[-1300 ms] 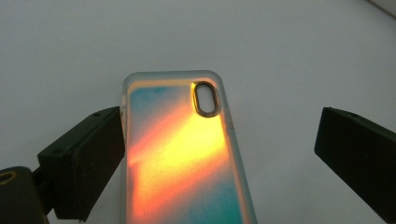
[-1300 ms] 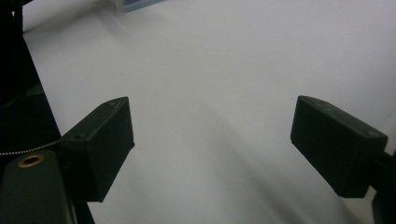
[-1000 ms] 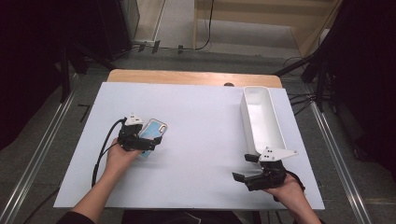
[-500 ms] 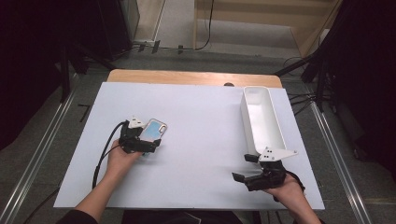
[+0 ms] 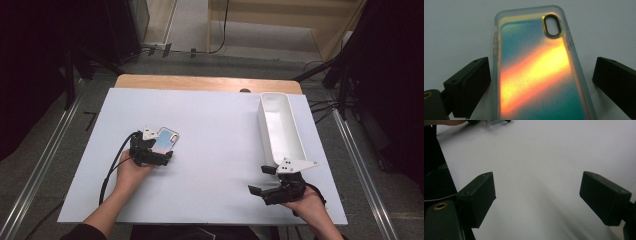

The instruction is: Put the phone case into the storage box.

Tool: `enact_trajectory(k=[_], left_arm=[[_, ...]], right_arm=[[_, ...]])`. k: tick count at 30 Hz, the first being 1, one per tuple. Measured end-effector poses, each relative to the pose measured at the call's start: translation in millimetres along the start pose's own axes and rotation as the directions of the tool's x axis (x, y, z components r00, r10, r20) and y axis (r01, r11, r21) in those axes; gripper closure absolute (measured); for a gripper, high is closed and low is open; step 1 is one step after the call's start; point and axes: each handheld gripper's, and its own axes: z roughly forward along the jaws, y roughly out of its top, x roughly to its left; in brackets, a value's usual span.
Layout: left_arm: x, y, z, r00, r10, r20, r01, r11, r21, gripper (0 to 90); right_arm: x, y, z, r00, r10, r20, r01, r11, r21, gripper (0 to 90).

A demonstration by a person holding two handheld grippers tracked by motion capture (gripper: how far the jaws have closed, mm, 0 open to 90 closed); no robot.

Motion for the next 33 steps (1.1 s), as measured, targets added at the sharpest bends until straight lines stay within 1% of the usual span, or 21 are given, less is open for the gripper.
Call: enact_trajectory(k=[5, 6, 7, 8, 10, 11, 14, 17, 23, 28, 31, 33], left_arm=[[-0.8, -0.8, -1.2, 0.9999, -0.01, -0.01, 0.01, 0.9999, -0.004, 3.3], [-1.1, -1.2, -1.5, 0.9998, -0.014, -0.011, 0.014, 0.9999, -0.008, 4.7], [-1.9, -1.9, -2.5, 0.9996, -0.022, -0.02, 0.022, 0.9996, -0.015, 6.2], [-2.1, -2.4, -3.6, 0.9995, -0.016, -0.027, 0.016, 0.9998, -0.015, 8.9], [-3.2, -2.9, -3.6, 0.9993, -0.025, -0.026, 0.025, 0.9994, -0.024, 12.7], [-3.6, -3.1, -3.8, 0.9991, -0.031, -0.028, 0.03, 0.9992, -0.027, 13.7], [-3.7, -3.3, -4.5, 0.999, -0.03, -0.032, 0.029, 0.9992, -0.026, 15.5], [-3.5, -3.5, -4.2, 0.999, -0.033, -0.03, 0.032, 0.999, -0.031, 15.8], [-2.6, -3.1, -5.1, 0.9992, -0.029, -0.027, 0.029, 0.9993, -0.025, 16.4], [-3.0, -2.2, -5.3, 0.9991, -0.033, -0.028, 0.032, 0.9992, -0.022, 16.6], [-2.9, -1.7, -5.1, 0.9989, -0.04, -0.025, 0.039, 0.9988, -0.028, 16.6], [-2.9, -1.4, -5.8, 0.999, -0.035, -0.027, 0.035, 0.9992, -0.02, 16.6]], right_arm=[[0.3, 0.2, 0.2, 1.0, 0.0, -0.002, 0.001, 1.0, 0.002, 12.1], [0.5, 0.2, 0.1, 1.0, 0.0, -0.002, 0.0, 1.0, 0.002, 12.1], [0.5, 0.2, 0.2, 1.0, 0.0, -0.004, 0.0, 1.0, 0.001, 12.1], [0.4, 0.2, 0.3, 1.0, -0.002, -0.004, 0.002, 1.0, 0.0, 12.1], [0.6, 0.2, 0.5, 1.0, -0.003, -0.003, 0.003, 1.0, 0.0, 12.1], [0.6, 0.2, 0.6, 1.0, -0.003, -0.003, 0.003, 1.0, 0.0, 12.1], [1.2, 0.2, 0.7, 1.0, 0.002, -0.005, -0.002, 1.0, 0.005, 12.1], [1.3, 0.2, 1.2, 1.0, -0.004, -0.009, 0.004, 1.0, 0.004, 12.1], [1.9, 0.2, 1.9, 0.9999, -0.008, -0.009, 0.008, 1.0, 0.004, 12.1], [2.0, 0.3, 1.5, 0.9999, -0.013, -0.011, 0.013, 1.0, 0.0, 12.1], [1.9, 0.3, 1.4, 0.9998, -0.015, -0.013, 0.015, 1.0, -0.002, 12.1], [2.3, 0.5, 1.1, 0.9998, -0.016, -0.014, 0.016, 1.0, -0.005, 12.1]])
